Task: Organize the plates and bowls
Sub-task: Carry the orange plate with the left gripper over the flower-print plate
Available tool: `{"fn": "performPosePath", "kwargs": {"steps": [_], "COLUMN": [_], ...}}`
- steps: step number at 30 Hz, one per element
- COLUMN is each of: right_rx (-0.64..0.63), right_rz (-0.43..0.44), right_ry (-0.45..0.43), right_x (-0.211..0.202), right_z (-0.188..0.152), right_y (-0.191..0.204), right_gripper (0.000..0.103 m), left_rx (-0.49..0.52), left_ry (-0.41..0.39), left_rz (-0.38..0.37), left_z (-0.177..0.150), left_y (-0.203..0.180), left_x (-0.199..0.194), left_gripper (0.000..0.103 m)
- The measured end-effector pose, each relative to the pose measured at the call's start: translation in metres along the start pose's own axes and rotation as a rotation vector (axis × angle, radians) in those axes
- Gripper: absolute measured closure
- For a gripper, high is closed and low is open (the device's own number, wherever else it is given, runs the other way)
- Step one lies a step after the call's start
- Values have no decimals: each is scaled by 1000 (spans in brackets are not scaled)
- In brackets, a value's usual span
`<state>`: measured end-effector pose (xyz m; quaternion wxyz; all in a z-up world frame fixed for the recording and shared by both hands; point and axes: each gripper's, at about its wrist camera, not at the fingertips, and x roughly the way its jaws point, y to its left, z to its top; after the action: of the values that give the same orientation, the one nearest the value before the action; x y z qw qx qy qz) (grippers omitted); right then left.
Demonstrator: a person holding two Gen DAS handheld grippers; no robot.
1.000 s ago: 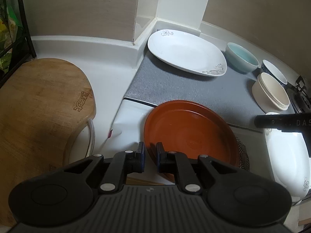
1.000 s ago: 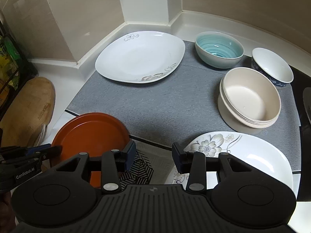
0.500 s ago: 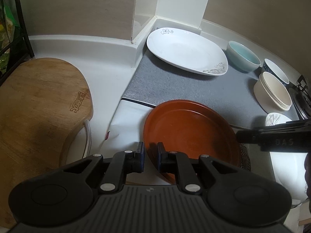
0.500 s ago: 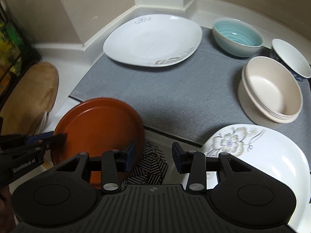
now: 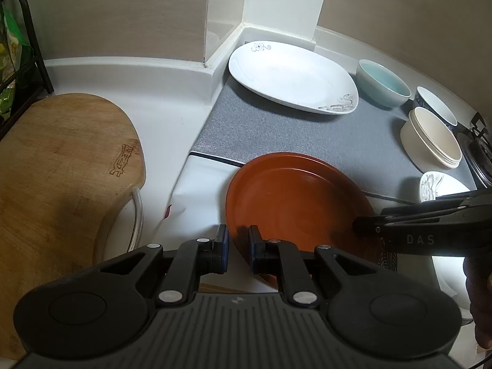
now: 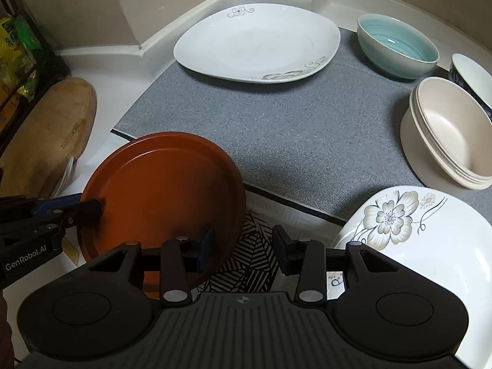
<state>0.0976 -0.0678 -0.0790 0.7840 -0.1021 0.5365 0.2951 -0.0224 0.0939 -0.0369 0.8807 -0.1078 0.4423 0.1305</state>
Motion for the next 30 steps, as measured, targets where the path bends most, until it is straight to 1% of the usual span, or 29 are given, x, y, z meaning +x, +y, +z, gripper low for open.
{"fn": "performPosePath", "kwargs": {"steps": [4,6,8,9,13,21,24,30], "right_rx": [-11,-18,-21,-24,-34,20,59,147], "right_rz": [7,17,34,42,34,29,26,11], "right_ry": [-4,-6,-8,-9,-35,-85,-118,-180], "right_x": [0,0,-2,-3,-10,-29,-42,-69], "right_z": [-2,-3,-4,-4,-6,-14,-20,-41], "right_y": [0,1,1,2,3,-11,-21,-47], "right_gripper": [59,62,72,73,73,74,74,74], "left_rx": [6,9,16,21,37,92,125,205], "left_ry": [2,4,6,7,4,-40,-65,-108], "left_rz": [-1,-4,-13,-14,-19,-34,-56,-123], "left_z": [0,-1,-2,-2,-2,3,4,1], "left_y": [-1,-1,-3,-4,-8,-27,-38,-66], "left_x": [0,0,0,-1,-1,-13,-19,-31], "left_gripper": [89,89,89,88,88,88,88,88]}}
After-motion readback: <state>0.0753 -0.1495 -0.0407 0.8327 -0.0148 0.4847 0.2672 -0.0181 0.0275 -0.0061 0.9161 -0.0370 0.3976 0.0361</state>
